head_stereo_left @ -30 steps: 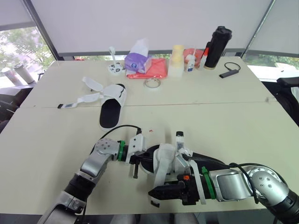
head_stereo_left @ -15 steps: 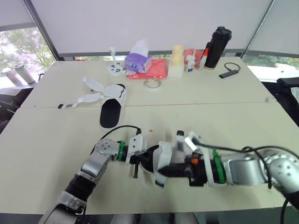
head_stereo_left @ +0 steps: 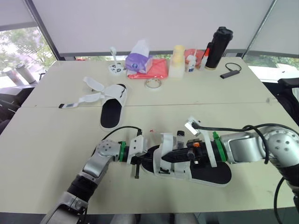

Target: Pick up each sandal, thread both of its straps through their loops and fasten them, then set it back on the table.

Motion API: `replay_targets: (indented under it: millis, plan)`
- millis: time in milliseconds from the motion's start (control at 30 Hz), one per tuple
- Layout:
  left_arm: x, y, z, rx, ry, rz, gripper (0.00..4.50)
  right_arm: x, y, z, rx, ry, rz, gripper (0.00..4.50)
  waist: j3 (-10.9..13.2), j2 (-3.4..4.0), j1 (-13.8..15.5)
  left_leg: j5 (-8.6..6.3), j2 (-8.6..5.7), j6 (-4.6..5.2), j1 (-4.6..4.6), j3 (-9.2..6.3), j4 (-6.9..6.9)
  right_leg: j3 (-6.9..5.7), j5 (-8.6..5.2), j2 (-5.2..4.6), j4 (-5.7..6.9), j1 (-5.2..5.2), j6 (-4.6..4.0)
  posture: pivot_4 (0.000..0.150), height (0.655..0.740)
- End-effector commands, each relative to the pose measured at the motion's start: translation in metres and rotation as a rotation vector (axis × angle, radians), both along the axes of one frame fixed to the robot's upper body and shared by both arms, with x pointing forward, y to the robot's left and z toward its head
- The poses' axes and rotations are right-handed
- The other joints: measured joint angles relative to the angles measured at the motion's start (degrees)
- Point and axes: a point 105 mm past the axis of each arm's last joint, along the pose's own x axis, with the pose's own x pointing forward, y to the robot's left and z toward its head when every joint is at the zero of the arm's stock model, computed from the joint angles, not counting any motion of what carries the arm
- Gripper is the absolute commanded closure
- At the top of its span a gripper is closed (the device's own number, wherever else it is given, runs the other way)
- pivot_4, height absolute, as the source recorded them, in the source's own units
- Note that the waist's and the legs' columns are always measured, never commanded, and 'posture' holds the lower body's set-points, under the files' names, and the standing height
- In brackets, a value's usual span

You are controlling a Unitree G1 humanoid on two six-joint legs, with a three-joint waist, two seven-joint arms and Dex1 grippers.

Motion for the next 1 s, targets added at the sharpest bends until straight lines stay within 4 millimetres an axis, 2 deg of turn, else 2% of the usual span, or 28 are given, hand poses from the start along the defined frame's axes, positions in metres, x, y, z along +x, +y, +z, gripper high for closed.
replay_targets:
  millis: [33,500,633,800,1000]
  plan:
    - [-0.009,0.002,-0.008,0.035,0.01,-0.019,4.5,0.0,0.001,0.001,-0.002,0.0,0.043,4.45,0.0,0.0,-0.01,0.0,0.0,0.0,0.0,0.0,-0.01,0.0,0.0,0.0,0.0,0.0,0.0,0.15,0.74]
    - [-0.012,0.002,-0.01,0.028,0.012,0.006,4.5,0.002,-0.003,-0.013,-0.055,0.036,0.112,4.45,-0.02,0.03,-0.04,0.0,0.0,0.0,0.0,0.0,-0.05,-0.01,0.01,0.02,0.01,-0.03,0.02,0.15,0.74]
    - [-0.013,0.002,-0.01,0.025,0.013,0.014,4.5,0.0,-0.006,-0.022,-0.104,0.06,0.139,4.45,-0.02,0.03,-0.04,0.0,0.0,0.0,0.0,0.0,-0.05,-0.01,0.02,0.02,0.01,-0.03,0.03,0.15,0.74]
    - [-0.014,0.002,-0.01,0.02,0.012,0.022,4.5,0.015,-0.008,-0.033,-0.157,0.043,0.098,4.45,-0.04,0.03,-0.05,0.0,-0.01,0.0,0.01,0.0,-0.05,-0.02,0.02,0.02,0.02,-0.02,0.04,0.15,0.74]
    - [-0.016,0.002,-0.01,0.018,0.015,0.033,4.5,0.019,-0.01,-0.035,-0.191,0.022,0.107,4.45,-0.05,0.03,-0.05,0.0,-0.01,0.0,0.02,-0.01,-0.05,-0.02,0.03,0.02,0.06,-0.03,0.05,0.15,0.74]
